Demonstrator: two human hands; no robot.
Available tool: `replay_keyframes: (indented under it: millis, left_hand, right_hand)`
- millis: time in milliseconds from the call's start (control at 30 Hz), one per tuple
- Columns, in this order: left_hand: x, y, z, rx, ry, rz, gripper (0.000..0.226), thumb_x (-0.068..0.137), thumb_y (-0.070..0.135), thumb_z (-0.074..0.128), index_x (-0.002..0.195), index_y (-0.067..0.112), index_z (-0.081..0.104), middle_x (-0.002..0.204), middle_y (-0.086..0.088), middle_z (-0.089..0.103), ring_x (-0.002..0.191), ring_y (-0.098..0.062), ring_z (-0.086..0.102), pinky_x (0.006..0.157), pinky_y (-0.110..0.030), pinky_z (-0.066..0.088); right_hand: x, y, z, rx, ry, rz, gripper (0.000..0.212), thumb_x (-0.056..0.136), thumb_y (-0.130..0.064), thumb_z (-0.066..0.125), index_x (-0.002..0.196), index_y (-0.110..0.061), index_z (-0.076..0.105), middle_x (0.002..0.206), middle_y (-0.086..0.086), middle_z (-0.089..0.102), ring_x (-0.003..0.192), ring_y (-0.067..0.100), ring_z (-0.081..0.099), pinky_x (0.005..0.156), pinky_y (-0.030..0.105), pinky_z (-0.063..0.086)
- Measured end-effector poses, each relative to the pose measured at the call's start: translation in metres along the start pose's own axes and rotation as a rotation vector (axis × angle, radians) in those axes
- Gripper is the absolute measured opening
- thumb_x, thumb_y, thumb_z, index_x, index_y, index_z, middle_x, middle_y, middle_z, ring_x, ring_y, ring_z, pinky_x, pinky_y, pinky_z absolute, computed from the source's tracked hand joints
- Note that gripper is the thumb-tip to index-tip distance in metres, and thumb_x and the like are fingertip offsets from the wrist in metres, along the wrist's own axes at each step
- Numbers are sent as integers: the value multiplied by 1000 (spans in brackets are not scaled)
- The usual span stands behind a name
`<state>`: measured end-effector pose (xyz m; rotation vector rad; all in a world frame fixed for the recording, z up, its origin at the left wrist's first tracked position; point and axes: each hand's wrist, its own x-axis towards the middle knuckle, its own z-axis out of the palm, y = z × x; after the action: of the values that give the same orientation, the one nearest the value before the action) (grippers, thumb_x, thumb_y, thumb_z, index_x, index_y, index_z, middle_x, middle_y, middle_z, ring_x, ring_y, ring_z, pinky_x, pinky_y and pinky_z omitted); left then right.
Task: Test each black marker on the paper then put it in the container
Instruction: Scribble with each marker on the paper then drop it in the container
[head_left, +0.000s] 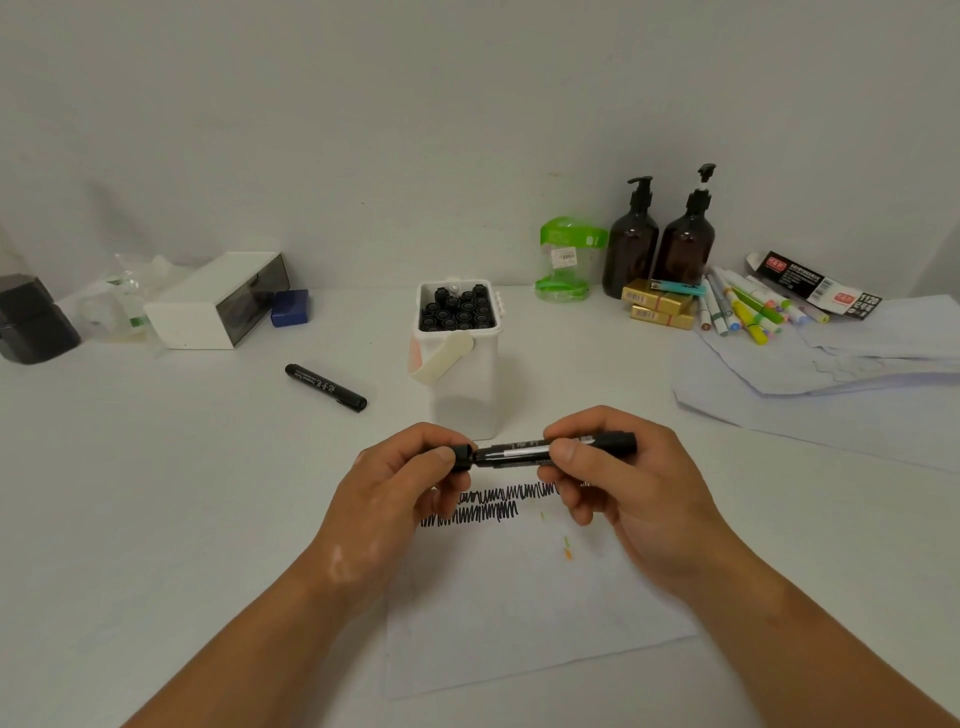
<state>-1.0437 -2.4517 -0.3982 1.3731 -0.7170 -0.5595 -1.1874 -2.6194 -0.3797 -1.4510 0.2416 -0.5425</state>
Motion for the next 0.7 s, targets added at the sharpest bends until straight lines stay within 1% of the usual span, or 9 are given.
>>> replay_keyframes:
  millis: [167,267,333,400,467,533,567,633,700]
  left_hand:
    - [-3,2,2,-15,-61,20,30,69,35,59,78,8,66,65,-13,58,61,-24,47,61,-32,41]
    - [-4,4,1,-50,-52,2,29,69,35,57,71,6,59,59,-15,51,58,-24,41,55,-27,39]
    - [-4,4,3,-2,-9,-13,33,74,36,53,67,4,54,56,-13,47,58,-25,38,56,-33,35]
    - [-4,4,6,83,63,-26,33,79,36,49,61,8,51,52,-10,45,57,-25,36,58,-38,32]
    - [-5,3,11,132,119,-20,36,85,37,48,57,15,47,48,-5,42,52,-22,35,53,-33,34]
    - [-6,3,17,134,172,4,43,94,35,51,57,14,43,47,-2,38,46,-18,32,45,-22,33]
    - [-6,2,19,134,199,15,45,97,32,52,58,13,41,47,0,37,44,-17,32,42,-20,32]
    - [-5,2,21,143,239,26,45,96,31,53,56,15,40,46,3,37,41,-15,33,41,-19,31]
    - [-6,3,21,134,260,19,40,88,37,52,56,15,40,45,3,37,40,-15,34,41,-20,31]
  right_hand:
    - [-3,1,6,-100,-67,9,15,76,-25,78,91,-24,80,79,13,77,61,17,64,55,25,52]
    - [-5,0,9,-168,-103,4,20,72,-36,77,90,-27,78,77,14,75,56,17,59,55,29,51]
    - [-7,0,13,-213,-121,-11,20,72,-40,74,88,-29,75,68,8,70,51,16,55,53,29,48]
    - [-8,2,17,-245,-128,-22,18,73,-41,72,87,-31,73,64,-1,67,49,13,54,52,27,47]
    - [-9,4,20,-275,-115,-31,16,72,-41,73,85,-32,72,63,-8,67,48,9,53,51,23,45]
    - [-9,5,22,-292,-87,-46,17,69,-42,75,83,-33,71,64,-10,68,48,6,54,51,20,44]
    - [-9,6,24,-297,-75,-55,18,68,-43,75,83,-33,71,65,-10,68,48,5,54,52,20,44]
    - [-9,7,27,-299,-60,-79,19,68,-44,75,82,-32,71,64,-9,67,50,6,55,53,21,44]
    - [-8,7,29,-290,-46,-99,18,68,-43,76,81,-31,70,64,-9,67,51,6,56,54,21,45]
